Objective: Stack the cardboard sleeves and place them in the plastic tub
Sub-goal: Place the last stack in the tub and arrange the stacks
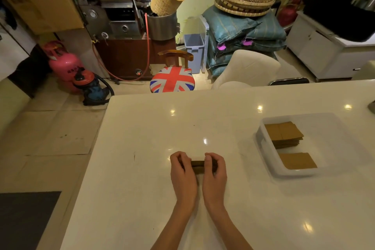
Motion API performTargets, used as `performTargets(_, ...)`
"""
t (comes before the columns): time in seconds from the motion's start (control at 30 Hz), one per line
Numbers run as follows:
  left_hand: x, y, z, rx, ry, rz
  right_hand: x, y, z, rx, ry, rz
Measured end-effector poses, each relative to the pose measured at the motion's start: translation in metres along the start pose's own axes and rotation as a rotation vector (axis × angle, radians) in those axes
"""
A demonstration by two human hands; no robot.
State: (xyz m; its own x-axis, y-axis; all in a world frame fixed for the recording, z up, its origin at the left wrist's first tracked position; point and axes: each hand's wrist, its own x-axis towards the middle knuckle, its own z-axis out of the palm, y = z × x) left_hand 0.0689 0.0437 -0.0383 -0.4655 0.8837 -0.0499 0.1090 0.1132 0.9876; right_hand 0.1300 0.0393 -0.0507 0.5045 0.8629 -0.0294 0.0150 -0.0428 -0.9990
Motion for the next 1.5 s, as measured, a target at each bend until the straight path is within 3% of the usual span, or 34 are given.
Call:
performTargets(0.1, -0.002, 0.007, 0.005, 0.014, -0.020, 0.007, -0.002, -0.005, 0.002, -0.005, 0.049, -0.039)
performTargets(0.17, -0.004, 0.001, 0.004, 0.021, -0.027, -0.016, -0.001, -0.001, 0.000, -0.055, -0.006, -0.025)
performTargets(0.3, -0.007, 0.004, -0.002, 0.079, -0.014, -0.104, 0.002, -0.004, -0.023, -0.035, -0.306, 0.039)
performTargets(0.37, -0.009, 0.018, -0.007, 0.121, -0.028, -0.161, -0.001, -0.012, -0.038, -0.136, -0.441, -0.042)
performTargets(0.47, -0.021, 0.051, -0.008, 0.118, -0.323, -0.210, 0.007, -0.032, -0.066, -0.222, -0.385, -0.100)
performTargets(0.57, -0.038, 0.087, -0.007, 0.154, -0.713, -0.020, 0.018, -0.069, -0.112, -0.083, -0.287, 0.130)
performTargets(0.7, -0.055, 0.111, 0.021, -0.264, -0.995, 0.047, 0.026, -0.117, -0.170, 0.202, -0.285, 0.451)
performTargets(0.8, -0.066, 0.113, 0.062, -0.482, -0.975, 0.088, 0.039, -0.124, -0.192, 0.403, -0.327, 0.614)
performTargets(0.9, -0.078, 0.119, 0.102, -0.594, -0.851, 0.113, 0.052, -0.134, -0.202, 0.491, -0.441, 0.647)
performTargets(0.93, -0.080, 0.122, 0.111, -0.586, -0.779, 0.128, 0.054, -0.135, -0.205, 0.426, -0.465, 0.598)
performTargets(1.1, -0.082, 0.136, 0.137, -0.473, -0.510, 0.197, 0.077, -0.148, -0.226, -0.353, -0.643, 0.143)
performTargets(1.3, -0.106, 0.146, 0.168, -0.544, -0.406, 0.217, 0.110, -0.158, -0.254, -0.445, -0.785, -0.021)
performTargets(1.4, -0.110, 0.152, 0.181, -0.677, -0.252, 0.204, 0.128, -0.157, -0.268, -0.246, -0.769, 0.105)
performTargets(1.5, -0.110, 0.157, 0.194, -0.702, -0.141, 0.240, 0.149, -0.157, -0.278, -0.001, -0.755, 0.357)
